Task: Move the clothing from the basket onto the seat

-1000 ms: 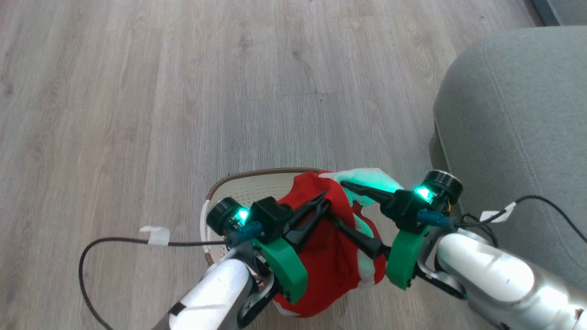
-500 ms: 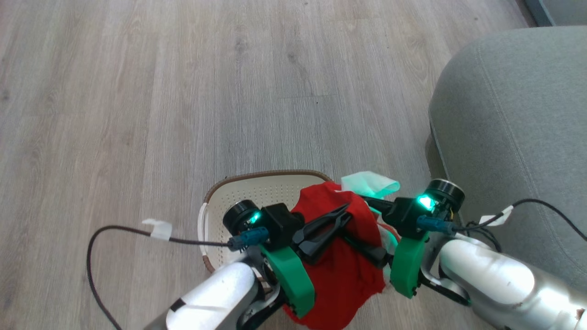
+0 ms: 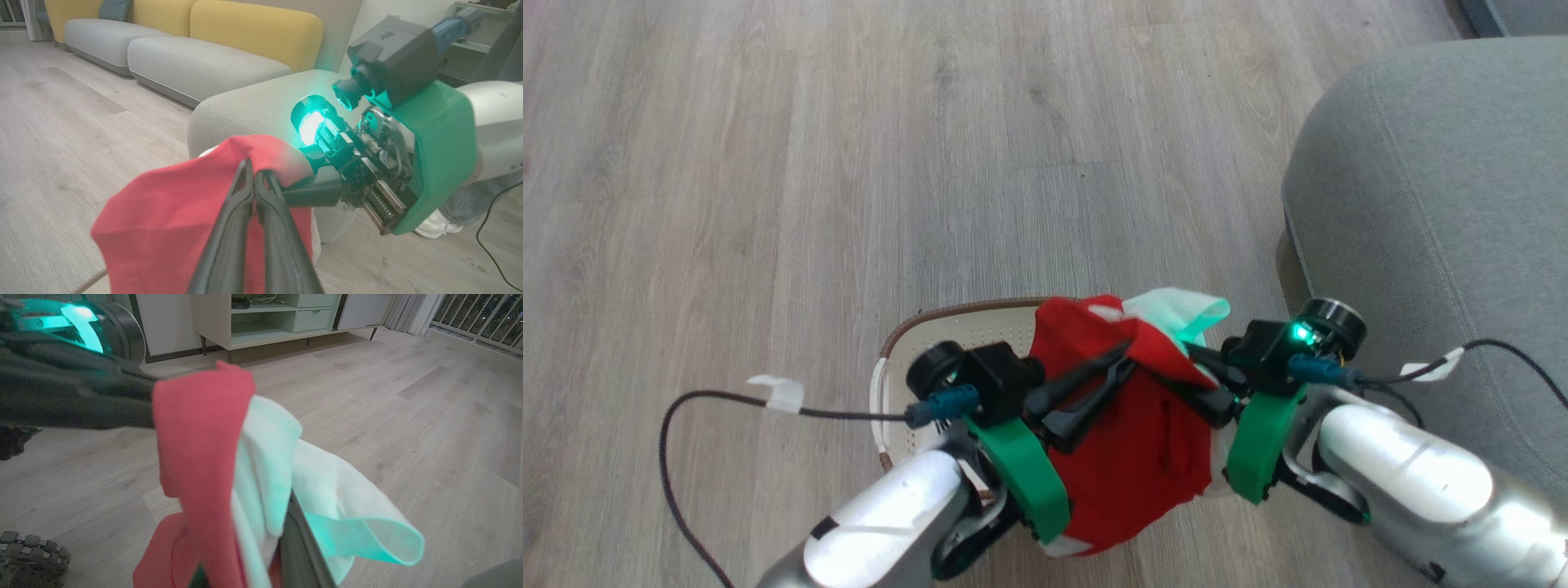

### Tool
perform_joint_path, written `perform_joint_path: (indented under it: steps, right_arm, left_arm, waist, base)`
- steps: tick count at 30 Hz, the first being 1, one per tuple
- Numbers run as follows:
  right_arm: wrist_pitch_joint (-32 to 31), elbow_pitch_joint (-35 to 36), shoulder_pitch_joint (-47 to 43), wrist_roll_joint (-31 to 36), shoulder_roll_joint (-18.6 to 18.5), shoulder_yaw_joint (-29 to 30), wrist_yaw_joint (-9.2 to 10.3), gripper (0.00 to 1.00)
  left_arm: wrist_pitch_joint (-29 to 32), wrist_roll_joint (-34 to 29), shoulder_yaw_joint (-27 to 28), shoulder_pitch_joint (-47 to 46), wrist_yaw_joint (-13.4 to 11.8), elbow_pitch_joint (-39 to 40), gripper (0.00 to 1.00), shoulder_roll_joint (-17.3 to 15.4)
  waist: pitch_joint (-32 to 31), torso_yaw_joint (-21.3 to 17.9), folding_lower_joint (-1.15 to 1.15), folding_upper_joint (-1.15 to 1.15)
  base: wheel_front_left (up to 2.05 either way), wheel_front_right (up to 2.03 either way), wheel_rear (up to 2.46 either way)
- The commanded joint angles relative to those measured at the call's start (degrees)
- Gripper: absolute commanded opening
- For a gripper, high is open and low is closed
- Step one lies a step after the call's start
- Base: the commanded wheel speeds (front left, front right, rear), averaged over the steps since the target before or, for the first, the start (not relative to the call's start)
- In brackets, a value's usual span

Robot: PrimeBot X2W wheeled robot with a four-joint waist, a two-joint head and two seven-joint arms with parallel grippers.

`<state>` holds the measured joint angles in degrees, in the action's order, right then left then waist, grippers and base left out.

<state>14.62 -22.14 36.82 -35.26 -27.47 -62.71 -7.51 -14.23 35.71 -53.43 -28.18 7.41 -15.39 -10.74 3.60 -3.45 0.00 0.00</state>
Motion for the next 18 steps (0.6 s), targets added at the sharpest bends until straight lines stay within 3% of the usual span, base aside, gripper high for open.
perform_joint_path:
  steps: [1,8,18]
  right_arm:
    - [0.38,1.63,-0.07,0.18,-1.12,1.80,0.02,0.00]
    - [0.38,1.53,-0.92,0.97,-2.28,5.37,0.02,0.00]
    - [0.38,3.99,-1.88,2.79,-4.50,13.26,0.02,0.00]
  left_arm:
    - [-0.74,-0.69,2.98,-2.70,0.07,1.32,1.00,-0.25]
    - [-0.75,-4.02,7.32,-1.24,0.07,0.77,1.00,1.36]
    - [-0.76,-9.29,10.86,0.95,0.07,1.96,1.00,2.28]
  waist:
    - [0.12,-0.26,0.00,0.00]
    - [0.61,-2.61,0.00,0.00]
    - [1.31,-9.28,0.00,0.00]
  base:
    - [0.00,0.00,0.00]
    - [0.00,0.00,0.00]
    - [0.00,0.00,0.00]
